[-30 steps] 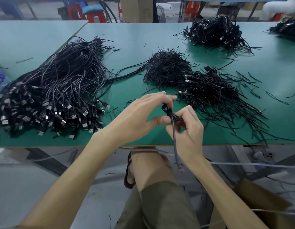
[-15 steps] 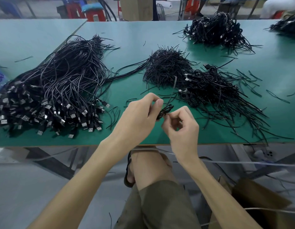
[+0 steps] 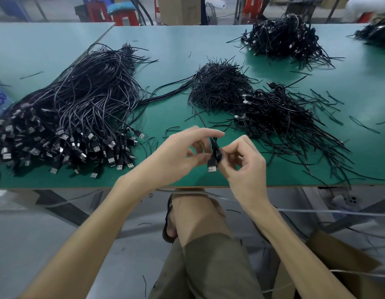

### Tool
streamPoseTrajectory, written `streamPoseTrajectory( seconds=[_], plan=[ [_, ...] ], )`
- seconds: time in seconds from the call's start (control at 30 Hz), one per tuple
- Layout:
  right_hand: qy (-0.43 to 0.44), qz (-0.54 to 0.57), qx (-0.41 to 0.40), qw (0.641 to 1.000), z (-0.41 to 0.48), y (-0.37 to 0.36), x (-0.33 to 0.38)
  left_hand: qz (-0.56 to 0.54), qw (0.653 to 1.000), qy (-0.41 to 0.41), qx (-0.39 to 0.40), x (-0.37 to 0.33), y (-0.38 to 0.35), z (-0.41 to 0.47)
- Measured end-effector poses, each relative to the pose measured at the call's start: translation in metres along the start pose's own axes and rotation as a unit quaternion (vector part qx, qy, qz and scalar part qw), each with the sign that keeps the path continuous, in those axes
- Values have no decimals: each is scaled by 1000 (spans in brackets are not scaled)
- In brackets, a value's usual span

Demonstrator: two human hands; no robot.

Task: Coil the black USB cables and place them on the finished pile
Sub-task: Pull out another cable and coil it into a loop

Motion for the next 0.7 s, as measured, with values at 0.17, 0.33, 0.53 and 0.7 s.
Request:
streamPoseTrajectory(
  seconds=[0.17,0.33,0.53,0.7],
  plan=[
    [-25,48,11,998,-5,-2,3,157,985,-68,-25,-8,3,-3],
    [-61,116,17,991,-4,-5,7,193,976,-81,-59,-17,2,-4],
    [-47,84,-31,995,-1,2,11,220,961,-29,-164,-34,-3,-4],
    [-9,9,-40,999,-4,4,10,151,976,77,-136,-25,-12,3]
  ],
)
Point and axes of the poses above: each hand's wrist, its own z-axis towards the middle knuckle, its own y-axis out of the back of the hand, x = y × z, the point moved 6 cm from there along z, towards the middle knuckle, and after that the axes turned 7 degrees about x, right-handed, at the moved point
